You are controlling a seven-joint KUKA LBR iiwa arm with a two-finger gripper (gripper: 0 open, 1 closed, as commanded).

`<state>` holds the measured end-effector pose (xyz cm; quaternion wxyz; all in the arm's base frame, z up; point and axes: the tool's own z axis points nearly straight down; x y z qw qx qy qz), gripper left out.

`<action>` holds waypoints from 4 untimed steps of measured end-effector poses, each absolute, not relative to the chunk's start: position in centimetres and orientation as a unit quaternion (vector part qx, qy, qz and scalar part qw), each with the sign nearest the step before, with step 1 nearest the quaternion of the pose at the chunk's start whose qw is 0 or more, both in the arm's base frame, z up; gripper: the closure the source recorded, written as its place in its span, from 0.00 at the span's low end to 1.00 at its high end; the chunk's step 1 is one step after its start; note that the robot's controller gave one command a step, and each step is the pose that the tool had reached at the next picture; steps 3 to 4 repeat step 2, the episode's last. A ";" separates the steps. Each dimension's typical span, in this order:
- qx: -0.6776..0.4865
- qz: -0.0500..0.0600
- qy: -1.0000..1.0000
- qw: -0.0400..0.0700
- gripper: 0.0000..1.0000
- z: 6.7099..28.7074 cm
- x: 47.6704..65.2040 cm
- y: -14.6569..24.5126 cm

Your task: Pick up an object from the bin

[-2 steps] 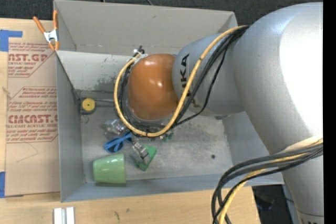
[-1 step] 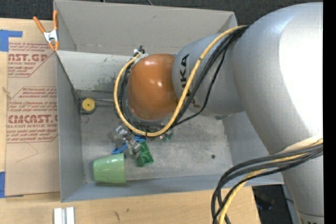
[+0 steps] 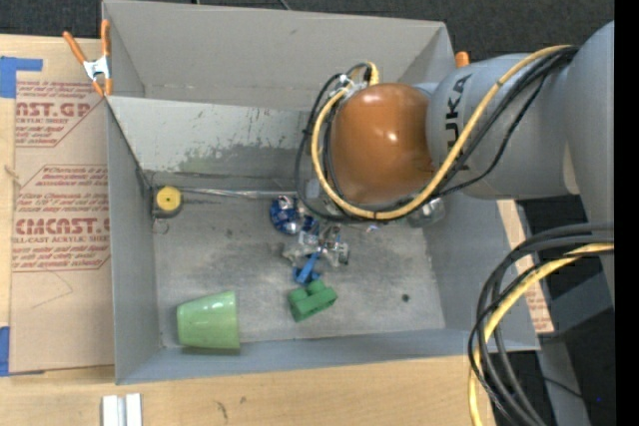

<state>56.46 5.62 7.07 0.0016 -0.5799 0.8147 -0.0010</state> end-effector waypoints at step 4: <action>-0.585 -0.001 0.811 0.004 1.00 25.2 53.4 7.2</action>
Offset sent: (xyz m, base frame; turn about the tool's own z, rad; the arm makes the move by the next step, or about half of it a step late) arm 0.0055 -0.0025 0.1055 -0.0119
